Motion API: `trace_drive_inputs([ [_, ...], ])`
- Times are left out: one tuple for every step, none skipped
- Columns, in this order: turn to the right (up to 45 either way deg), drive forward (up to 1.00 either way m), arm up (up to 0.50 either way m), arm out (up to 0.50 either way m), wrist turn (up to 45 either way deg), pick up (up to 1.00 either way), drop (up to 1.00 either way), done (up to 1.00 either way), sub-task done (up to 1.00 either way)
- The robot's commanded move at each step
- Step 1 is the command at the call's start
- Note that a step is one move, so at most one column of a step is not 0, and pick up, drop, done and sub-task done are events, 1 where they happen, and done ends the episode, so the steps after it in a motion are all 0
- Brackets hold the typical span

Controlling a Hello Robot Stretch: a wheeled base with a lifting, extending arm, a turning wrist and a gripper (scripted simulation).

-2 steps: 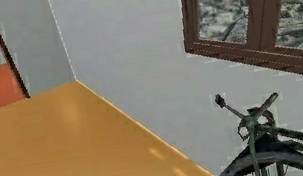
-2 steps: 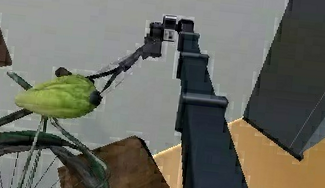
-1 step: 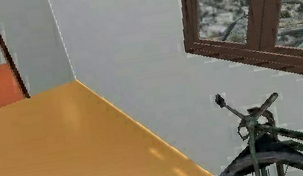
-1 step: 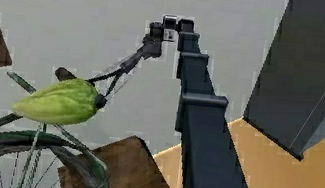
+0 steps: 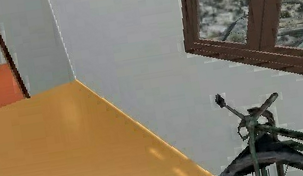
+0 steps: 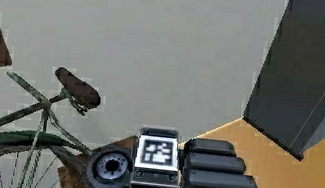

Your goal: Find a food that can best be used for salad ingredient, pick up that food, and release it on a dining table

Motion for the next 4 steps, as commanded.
trace_drive_inputs([
  [-42.0, 0.0, 0.0, 0.0, 0.0, 0.0, 0.0, 0.0, 0.0],
  [0.0, 1.0, 0.0, 0.0, 0.0, 0.0, 0.0, 0.0, 0.0],
  [0.0, 1.0, 0.0, 0.0, 0.0, 0.0, 0.0, 0.0, 0.0],
  [0.0, 1.0, 0.0, 0.0, 0.0, 0.0, 0.0, 0.0, 0.0],
])
